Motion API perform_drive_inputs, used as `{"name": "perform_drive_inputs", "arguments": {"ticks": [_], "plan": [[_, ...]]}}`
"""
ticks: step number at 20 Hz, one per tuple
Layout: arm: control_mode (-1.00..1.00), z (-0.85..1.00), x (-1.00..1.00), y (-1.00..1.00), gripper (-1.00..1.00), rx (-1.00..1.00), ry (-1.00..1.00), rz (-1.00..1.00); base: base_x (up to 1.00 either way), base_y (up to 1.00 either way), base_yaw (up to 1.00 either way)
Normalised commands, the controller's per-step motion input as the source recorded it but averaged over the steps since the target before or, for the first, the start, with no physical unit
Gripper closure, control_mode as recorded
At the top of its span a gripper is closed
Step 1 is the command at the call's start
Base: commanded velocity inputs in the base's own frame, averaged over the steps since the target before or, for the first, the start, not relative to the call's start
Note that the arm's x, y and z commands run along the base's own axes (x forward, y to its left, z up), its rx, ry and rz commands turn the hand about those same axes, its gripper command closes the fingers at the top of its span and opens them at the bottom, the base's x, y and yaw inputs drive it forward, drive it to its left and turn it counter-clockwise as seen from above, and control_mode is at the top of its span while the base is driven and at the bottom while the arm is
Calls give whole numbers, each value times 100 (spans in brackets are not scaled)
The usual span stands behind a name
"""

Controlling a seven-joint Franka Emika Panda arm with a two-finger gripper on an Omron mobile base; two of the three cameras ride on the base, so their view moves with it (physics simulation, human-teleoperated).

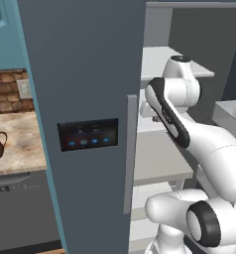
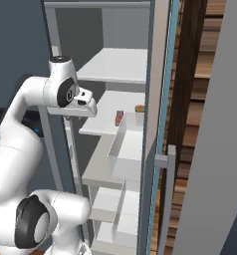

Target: Move the bar and cup from the second highest shelf to the top shelf to make space. Then, place the pitcher from the counter on the cleared second highest shelf.

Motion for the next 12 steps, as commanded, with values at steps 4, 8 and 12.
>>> {"name": "perform_drive_inputs", "arguments": {"ticks": [4, 8, 12], "plan": [[-100, -14, -4, -15, -100, 1, -11, 0, 0, 0, 0], [-100, -31, -14, -25, -100, 0, -22, 0, 0, 0, 0], [-100, -28, -6, -32, -100, 0, -19, 0, 0, 0, 0]]}}
